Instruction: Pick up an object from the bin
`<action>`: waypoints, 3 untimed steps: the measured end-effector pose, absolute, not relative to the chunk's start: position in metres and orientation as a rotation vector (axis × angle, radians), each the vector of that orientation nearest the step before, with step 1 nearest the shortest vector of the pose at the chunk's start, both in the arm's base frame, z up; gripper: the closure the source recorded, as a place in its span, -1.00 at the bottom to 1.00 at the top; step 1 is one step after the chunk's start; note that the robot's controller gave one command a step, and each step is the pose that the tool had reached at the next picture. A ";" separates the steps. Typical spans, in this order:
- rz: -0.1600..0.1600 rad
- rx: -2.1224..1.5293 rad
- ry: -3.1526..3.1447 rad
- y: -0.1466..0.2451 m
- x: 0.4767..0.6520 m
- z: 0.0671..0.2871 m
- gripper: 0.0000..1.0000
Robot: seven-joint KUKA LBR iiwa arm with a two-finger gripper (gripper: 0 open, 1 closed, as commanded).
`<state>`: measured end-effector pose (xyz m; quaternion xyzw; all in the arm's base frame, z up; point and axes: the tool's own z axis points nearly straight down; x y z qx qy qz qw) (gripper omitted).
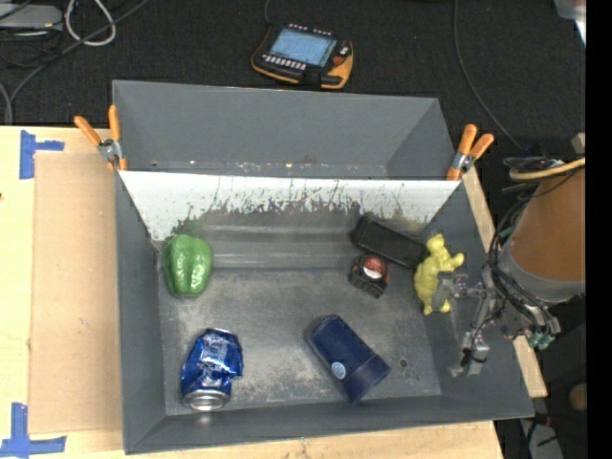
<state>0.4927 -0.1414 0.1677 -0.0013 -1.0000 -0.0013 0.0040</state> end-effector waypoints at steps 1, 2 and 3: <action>-0.001 0.003 -3.140 -0.141 0.495 0.171 -1.00; -0.008 -0.215 -3.122 -0.061 0.499 0.065 -1.00; 0.002 -0.332 -3.126 -0.067 0.485 0.102 -1.00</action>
Offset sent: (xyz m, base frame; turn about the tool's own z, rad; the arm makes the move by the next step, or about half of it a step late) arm 0.0085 0.0762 -0.0977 0.1389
